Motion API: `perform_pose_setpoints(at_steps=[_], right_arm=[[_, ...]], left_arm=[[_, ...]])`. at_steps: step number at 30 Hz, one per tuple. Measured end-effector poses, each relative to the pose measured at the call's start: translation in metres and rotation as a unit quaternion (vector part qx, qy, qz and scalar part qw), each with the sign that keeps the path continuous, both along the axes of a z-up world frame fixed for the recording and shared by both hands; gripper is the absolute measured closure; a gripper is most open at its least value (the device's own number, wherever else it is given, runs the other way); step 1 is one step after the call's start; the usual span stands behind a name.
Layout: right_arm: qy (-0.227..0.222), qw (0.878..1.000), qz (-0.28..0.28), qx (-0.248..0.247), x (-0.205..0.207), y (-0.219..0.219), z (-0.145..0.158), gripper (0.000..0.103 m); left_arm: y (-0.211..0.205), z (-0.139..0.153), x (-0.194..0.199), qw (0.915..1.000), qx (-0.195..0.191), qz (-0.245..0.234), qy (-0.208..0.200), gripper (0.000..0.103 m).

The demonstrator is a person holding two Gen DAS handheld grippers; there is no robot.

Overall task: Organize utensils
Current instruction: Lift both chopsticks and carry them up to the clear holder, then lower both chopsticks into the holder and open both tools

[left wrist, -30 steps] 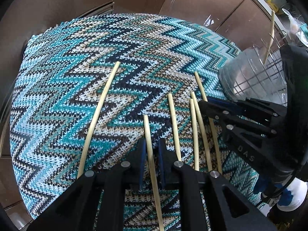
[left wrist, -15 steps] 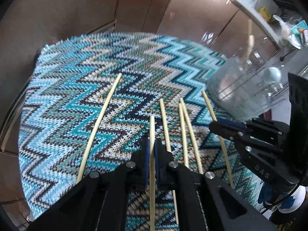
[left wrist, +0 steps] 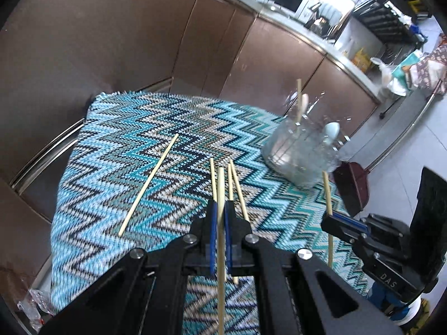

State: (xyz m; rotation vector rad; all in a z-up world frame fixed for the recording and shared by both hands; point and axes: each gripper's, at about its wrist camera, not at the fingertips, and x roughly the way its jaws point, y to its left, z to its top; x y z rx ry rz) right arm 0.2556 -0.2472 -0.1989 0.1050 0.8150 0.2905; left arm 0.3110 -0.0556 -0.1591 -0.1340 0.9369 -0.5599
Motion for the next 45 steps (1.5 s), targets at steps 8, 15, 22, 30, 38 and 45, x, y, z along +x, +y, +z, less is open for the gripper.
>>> perform_pose_setpoints(at_steps=[8,15,22,30,38,45], right_arm=[[-0.053,0.998,-0.02,0.016,-0.075,-0.005,0.026,0.098],[-0.095,0.995,-0.036,0.019,-0.116,-0.012,0.048,0.098],[-0.145,0.988,-0.05,0.014,-0.136,-0.023,0.074,0.098],[-0.199,0.977,-0.079,0.015,-0.113,-0.059,0.101,0.098],[-0.258,0.96,-0.101,0.031,-0.052,-0.106,0.127,0.098],[-0.312,0.942,-0.122,0.038,0.006,-0.138,0.131,0.098]], left_arm=[[0.018,0.035,-0.059,0.9992,-0.016,0.013,-0.035,0.098],[0.026,0.067,-0.102,0.9964,-0.023,0.021,-0.079,0.098],[0.02,0.093,-0.114,0.9935,-0.034,0.012,-0.108,0.098],[-0.022,0.115,-0.077,0.9906,-0.048,-0.009,-0.128,0.098],[-0.087,0.151,-0.016,0.9813,-0.086,-0.026,-0.17,0.098],[-0.149,0.175,0.043,0.967,-0.123,-0.019,-0.223,0.098]])
